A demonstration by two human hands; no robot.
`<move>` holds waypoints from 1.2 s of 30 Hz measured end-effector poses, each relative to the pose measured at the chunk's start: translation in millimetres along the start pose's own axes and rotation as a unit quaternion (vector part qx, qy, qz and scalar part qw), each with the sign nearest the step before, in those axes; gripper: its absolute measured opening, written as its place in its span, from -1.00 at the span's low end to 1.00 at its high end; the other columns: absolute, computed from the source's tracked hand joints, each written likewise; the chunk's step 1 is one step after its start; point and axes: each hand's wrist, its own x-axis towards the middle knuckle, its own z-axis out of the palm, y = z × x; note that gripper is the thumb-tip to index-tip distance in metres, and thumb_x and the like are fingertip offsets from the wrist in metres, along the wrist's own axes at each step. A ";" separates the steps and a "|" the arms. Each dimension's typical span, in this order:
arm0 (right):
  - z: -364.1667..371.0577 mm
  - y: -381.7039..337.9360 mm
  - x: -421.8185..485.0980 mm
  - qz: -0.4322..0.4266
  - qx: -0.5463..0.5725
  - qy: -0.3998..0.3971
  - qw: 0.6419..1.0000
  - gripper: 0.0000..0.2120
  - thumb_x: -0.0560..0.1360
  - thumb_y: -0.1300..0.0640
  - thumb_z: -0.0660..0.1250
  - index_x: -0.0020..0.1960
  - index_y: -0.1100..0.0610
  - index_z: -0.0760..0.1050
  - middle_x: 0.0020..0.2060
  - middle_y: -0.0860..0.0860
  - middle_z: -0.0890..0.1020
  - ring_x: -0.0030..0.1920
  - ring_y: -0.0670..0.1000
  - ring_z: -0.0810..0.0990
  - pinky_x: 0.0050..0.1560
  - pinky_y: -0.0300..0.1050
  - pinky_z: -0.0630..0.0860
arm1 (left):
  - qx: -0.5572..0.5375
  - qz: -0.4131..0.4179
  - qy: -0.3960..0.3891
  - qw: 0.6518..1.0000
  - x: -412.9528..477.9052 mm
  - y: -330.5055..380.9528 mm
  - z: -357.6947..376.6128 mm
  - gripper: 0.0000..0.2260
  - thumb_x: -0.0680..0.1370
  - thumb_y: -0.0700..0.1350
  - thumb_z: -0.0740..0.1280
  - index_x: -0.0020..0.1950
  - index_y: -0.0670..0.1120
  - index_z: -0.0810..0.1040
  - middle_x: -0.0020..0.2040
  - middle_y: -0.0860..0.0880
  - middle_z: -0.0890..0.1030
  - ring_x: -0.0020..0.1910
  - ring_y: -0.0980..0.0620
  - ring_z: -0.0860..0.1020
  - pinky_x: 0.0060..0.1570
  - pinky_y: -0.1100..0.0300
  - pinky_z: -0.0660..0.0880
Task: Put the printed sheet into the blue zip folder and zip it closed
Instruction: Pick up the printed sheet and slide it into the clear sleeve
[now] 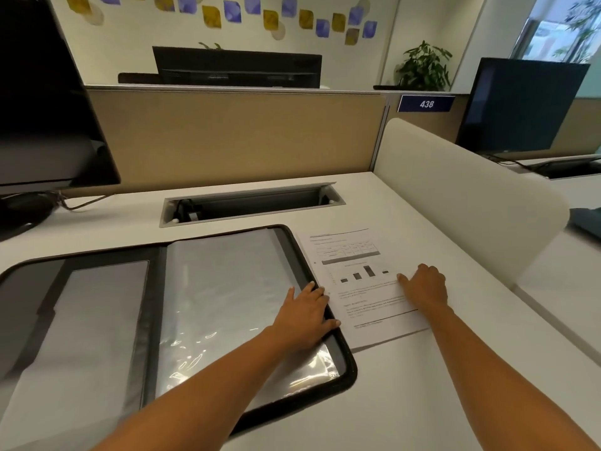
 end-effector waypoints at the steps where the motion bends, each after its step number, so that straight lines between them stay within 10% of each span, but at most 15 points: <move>1: -1.1 -0.1 3.0 0.013 -0.001 -0.004 1.000 -0.49 0.52 -0.02 0.24 0.28 0.34 0.30 0.25 0.28 0.41 0.28 0.26 0.34 0.22 0.14 0.37 | 0.000 -0.001 0.000 1.000 0.5 -0.2 -0.6 -0.46 0.56 0.15 0.12 0.47 -0.08 0.17 0.52 -0.05 0.14 0.51 -0.06 0.00 0.44 -0.16 -0.10; 8: -1.0 -3.7 13.4 0.071 0.065 -0.043 0.994 -0.57 0.55 0.04 0.17 0.34 0.24 0.29 0.30 0.22 0.43 0.29 0.25 0.39 0.28 0.12 0.34 | -0.006 -0.004 0.005 1.000 -0.9 -2.7 2.6 -0.46 0.57 0.15 0.10 0.48 -0.06 0.13 0.53 -0.04 0.11 0.52 -0.03 -0.02 0.45 -0.12 -0.12; 24: -57.0 -78.4 -24.6 -0.079 0.243 0.208 0.944 -0.82 0.58 0.18 0.13 0.07 0.21 0.46 0.04 0.21 0.61 -0.06 0.19 0.55 -0.13 -0.12 0.35 | -0.249 -0.068 0.104 0.961 -13.3 -21.7 -18.1 -0.46 0.53 0.06 0.27 0.46 -0.02 0.18 0.51 -0.05 0.16 0.48 -0.04 0.16 0.41 0.05 0.16; 30: -80.7 -125.6 -57.5 -0.204 0.311 0.232 0.899 -0.85 0.58 0.15 0.14 0.03 0.17 0.45 -0.12 0.06 0.56 -0.21 -0.01 0.49 -0.30 -0.28 0.37 | -0.489 -0.184 0.224 0.823 -30.2 -48.3 -67.3 -0.38 0.48 0.11 0.31 0.46 0.00 0.14 0.47 -0.07 0.25 0.40 -0.12 0.29 0.31 -0.06 0.31; 36: -85.2 -164.6 -91.7 -0.238 0.452 0.126 0.850 -0.92 0.57 0.07 0.15 -0.08 0.04 0.36 -0.22 -0.07 0.53 -0.25 -0.11 0.53 -0.27 -0.27 0.48 | -0.648 -0.127 0.283 0.696 -65.7 -78.0 -108.4 -0.41 0.41 0.10 0.35 0.39 0.01 0.25 0.33 -0.03 0.45 0.32 -0.12 0.41 0.27 -0.18 0.32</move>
